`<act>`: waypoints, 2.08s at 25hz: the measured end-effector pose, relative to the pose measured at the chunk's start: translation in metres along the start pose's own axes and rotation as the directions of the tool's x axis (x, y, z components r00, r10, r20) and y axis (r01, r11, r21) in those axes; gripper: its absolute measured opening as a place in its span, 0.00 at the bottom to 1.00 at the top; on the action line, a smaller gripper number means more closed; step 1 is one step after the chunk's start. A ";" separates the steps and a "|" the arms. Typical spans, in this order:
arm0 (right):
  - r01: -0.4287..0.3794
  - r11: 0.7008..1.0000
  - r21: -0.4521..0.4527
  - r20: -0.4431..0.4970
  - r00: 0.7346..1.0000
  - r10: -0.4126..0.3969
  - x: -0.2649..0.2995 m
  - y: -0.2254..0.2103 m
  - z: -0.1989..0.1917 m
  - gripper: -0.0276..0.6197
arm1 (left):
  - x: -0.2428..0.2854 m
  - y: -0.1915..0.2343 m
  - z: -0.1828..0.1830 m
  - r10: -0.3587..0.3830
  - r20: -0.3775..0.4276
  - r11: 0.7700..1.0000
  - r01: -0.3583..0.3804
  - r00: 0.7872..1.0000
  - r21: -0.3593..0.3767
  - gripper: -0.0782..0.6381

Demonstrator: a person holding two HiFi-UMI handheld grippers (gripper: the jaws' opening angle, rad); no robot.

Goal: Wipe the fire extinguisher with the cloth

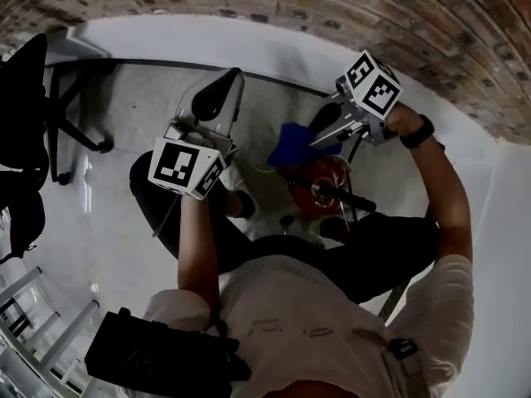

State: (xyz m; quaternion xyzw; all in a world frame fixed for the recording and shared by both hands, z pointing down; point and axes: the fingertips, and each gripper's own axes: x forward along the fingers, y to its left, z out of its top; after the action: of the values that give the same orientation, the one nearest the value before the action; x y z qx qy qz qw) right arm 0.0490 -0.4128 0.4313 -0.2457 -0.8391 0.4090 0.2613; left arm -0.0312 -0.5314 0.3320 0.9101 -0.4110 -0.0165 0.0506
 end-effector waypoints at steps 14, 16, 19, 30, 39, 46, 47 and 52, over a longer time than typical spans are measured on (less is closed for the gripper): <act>-0.137 0.969 0.204 -0.221 0.958 0.182 0.053 -0.066 -0.043 0.14 | -0.010 0.003 -0.026 0.017 -0.054 1.000 -0.017 0.998 -0.013 0.11; -0.102 0.965 0.241 -0.241 0.957 0.161 0.063 -0.104 -0.069 0.14 | -0.007 0.003 -0.036 0.014 -0.077 1.000 -0.016 0.997 -0.019 0.11; -0.008 0.958 0.288 -0.279 0.956 0.092 0.089 -0.167 -0.116 0.14 | 0.001 0.006 -0.054 0.009 -0.105 1.000 -0.011 0.994 -0.015 0.11; 0.342 0.929 0.141 -0.447 0.859 -0.249 0.139 -0.351 -0.241 0.14 | 0.001 0.003 -0.112 0.034 -0.191 0.999 -0.041 0.981 -0.033 0.11; 0.530 0.826 0.195 0.111 0.824 -0.555 0.004 -0.259 -0.115 0.14 | -0.021 -0.037 -0.065 -0.017 -0.100 1.000 0.019 0.995 0.015 0.11; 0.881 0.464 0.093 0.562 0.338 -0.755 -0.125 -0.053 -0.036 0.14 | -0.065 -0.084 -0.017 -0.040 0.000 0.998 0.040 0.999 0.052 0.11; 0.911 0.400 0.100 0.608 0.262 -0.749 -0.133 -0.018 -0.032 0.14 | -0.075 -0.095 -0.006 -0.044 0.020 0.997 0.042 0.999 0.068 0.11; 0.977 0.146 0.158 0.759 -0.026 -0.650 -0.098 0.142 -0.037 0.14 | -0.134 -0.168 0.035 -0.124 0.090 0.986 0.113 0.988 0.122 0.11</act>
State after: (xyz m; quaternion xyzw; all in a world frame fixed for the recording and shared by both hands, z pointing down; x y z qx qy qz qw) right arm 0.1738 -0.3760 0.3125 0.4455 -0.8931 0.0139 0.0613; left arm 0.0028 -0.3231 0.2777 0.9325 -0.3583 -0.0398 -0.0236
